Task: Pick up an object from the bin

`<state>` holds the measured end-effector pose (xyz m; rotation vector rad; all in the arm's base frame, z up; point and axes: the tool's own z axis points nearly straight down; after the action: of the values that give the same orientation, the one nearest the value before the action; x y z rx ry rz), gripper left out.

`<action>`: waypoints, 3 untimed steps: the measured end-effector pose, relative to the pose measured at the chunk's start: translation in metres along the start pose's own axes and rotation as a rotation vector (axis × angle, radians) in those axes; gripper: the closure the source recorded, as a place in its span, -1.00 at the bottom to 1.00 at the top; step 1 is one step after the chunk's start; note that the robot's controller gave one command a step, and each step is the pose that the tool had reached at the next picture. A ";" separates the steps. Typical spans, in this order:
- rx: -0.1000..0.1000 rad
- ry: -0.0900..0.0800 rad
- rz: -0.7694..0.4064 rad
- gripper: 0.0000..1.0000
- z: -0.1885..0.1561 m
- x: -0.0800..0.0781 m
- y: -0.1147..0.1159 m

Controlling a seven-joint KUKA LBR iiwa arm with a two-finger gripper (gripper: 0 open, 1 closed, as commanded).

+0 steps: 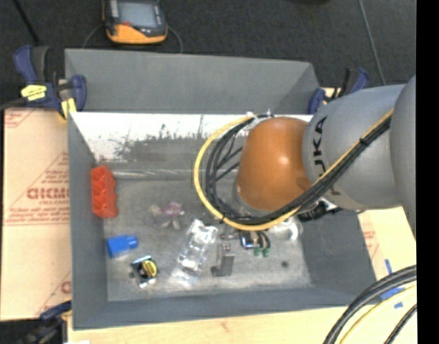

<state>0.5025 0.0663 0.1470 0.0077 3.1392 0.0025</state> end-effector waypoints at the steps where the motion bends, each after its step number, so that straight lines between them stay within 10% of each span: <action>1: 0.002 0.003 -0.294 -1.00 -0.015 0.023 0.011; 2: 0.000 -0.006 -0.894 -1.00 0.043 -0.024 0.020; 3: 0.001 0.002 -1.114 -1.00 0.067 -0.076 0.032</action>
Offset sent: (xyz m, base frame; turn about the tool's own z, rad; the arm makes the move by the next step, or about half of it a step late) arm -0.0230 0.0113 0.0149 -0.2938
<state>0.5784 0.0976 0.0799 -1.6539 2.6695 -0.0013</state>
